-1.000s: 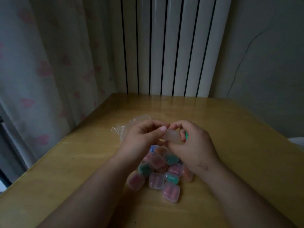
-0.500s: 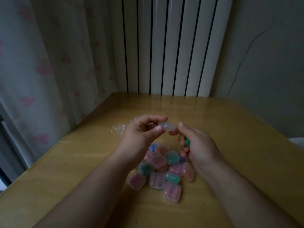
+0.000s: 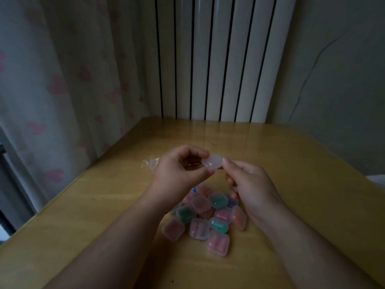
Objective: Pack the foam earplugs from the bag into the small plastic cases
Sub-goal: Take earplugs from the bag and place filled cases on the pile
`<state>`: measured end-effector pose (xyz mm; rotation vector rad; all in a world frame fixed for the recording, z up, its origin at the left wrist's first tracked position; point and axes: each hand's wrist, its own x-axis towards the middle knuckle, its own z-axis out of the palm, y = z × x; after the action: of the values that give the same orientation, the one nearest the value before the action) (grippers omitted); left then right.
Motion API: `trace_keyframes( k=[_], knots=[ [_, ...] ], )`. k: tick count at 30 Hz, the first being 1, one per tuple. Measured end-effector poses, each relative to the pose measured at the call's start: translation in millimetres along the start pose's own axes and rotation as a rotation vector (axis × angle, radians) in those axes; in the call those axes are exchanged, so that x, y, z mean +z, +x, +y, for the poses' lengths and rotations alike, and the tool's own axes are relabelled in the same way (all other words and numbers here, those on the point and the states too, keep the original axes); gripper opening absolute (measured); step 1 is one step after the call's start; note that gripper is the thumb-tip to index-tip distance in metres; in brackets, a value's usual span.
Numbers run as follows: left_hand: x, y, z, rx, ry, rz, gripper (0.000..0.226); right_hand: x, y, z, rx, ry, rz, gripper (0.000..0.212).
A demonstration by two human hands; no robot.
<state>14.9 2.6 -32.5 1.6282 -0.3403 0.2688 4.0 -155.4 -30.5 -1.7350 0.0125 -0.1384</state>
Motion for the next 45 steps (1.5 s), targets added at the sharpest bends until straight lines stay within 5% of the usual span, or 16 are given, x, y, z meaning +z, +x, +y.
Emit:
trace_keyframes(
  k=[6,18,25,41,45],
  knots=[
    [0.3,-0.8,1.7,-0.007,-0.078,-0.024,0.044,-1.2,6.0,6.9,-0.021,-0.018,-0.007,0.025],
    [-0.9,-1.4,2.3,-0.014,-0.044,-0.088,0.025,1.5,7.1,10.8,-0.068,-0.073,-0.012,0.004],
    [1.3,-2.3,2.6,0.012,0.002,-0.079,0.028,-1.1,3.4,9.3,-0.034,0.088,-0.05,0.029],
    [-0.3,0.9,-1.1,-0.028,0.121,-0.119,0.035,3.1,6.5,11.6,-0.096,-0.055,-0.039,0.013],
    [-0.1,1.8,-1.5,-0.059,0.058,-0.035,0.03,3.7,7.3,11.4,-0.044,-0.022,0.016,0.022]
  ],
)
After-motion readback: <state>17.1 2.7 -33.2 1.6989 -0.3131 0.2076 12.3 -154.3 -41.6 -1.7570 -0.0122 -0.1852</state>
